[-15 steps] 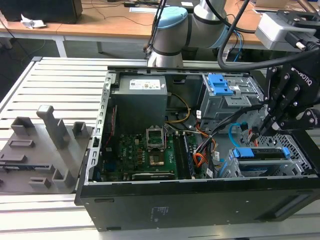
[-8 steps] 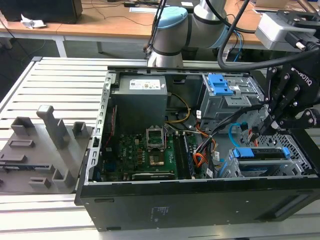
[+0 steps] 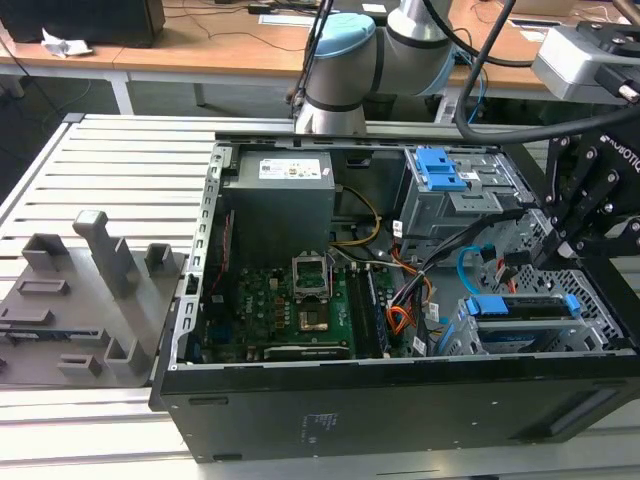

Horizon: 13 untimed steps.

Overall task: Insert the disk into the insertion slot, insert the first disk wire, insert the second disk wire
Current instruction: 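Insert the disk into the insertion slot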

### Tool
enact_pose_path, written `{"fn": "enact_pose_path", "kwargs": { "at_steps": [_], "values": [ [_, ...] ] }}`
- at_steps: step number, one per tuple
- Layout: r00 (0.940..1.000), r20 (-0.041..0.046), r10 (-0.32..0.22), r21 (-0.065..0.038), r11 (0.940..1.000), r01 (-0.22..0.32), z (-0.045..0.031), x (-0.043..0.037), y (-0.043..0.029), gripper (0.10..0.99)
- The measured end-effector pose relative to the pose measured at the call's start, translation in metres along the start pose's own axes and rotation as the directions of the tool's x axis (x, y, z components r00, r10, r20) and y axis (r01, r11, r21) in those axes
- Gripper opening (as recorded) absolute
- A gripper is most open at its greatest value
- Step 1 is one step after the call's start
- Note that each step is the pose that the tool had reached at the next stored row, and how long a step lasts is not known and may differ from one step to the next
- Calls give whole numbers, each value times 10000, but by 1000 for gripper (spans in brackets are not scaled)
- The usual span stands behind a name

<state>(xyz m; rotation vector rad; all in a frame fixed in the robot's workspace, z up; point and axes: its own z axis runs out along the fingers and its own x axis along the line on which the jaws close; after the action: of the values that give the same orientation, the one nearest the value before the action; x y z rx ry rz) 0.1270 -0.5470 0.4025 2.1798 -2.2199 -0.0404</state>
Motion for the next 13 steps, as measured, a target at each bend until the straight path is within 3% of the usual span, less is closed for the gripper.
{"fn": "enact_pose_path", "kwargs": {
  "at_steps": [6,13],
  "values": [
    [10000,-2,0,-1,10000,0,119,1,-6,106],
    [10000,0,1,0,10000,-1,310,0,-26,106]
  ]
}}
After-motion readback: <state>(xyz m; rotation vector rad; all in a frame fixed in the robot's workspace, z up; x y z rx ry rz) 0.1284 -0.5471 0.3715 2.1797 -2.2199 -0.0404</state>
